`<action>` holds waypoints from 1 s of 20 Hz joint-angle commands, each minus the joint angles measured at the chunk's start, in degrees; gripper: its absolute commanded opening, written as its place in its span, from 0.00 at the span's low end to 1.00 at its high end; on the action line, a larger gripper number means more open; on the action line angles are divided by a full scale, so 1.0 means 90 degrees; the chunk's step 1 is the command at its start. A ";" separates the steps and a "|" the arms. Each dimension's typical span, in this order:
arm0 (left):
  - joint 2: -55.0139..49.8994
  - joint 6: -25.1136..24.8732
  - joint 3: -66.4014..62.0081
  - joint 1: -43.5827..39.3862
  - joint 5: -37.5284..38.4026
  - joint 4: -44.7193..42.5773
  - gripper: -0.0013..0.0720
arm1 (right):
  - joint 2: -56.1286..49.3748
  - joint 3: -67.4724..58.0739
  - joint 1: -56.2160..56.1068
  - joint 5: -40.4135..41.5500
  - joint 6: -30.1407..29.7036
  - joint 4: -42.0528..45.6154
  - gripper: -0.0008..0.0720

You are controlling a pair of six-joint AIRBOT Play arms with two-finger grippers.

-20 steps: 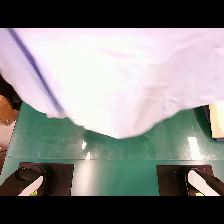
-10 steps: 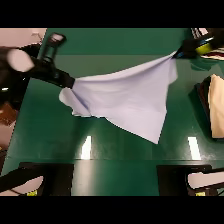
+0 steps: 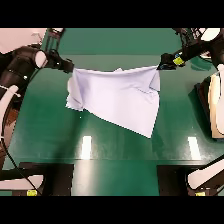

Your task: Fold the shirts.

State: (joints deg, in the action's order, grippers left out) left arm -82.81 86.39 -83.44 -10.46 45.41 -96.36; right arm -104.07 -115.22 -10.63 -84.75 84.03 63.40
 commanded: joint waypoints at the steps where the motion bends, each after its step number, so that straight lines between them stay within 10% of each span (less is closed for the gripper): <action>1: -0.0044 0.0736 -0.0418 0.0544 0.1010 0.0274 0.74 | -0.0036 -0.0005 0.0134 -0.0109 0.0002 -0.0508 0.44; 5: 0.0131 0.0520 0.0153 0.0634 0.2232 0.1239 0.74 | 0.0090 0.0002 0.0223 -0.0583 -0.0010 -0.0733 0.44; 20: 0.0289 0.1571 0.2426 -0.1498 0.0228 -0.0034 0.74 | 0.0690 0.0002 0.0192 -0.1035 -0.0017 -0.0709 0.44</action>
State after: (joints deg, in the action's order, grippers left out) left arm -78.87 99.04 -62.22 -22.96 49.87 -94.08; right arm -98.08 -115.22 -8.67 -93.56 83.90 57.06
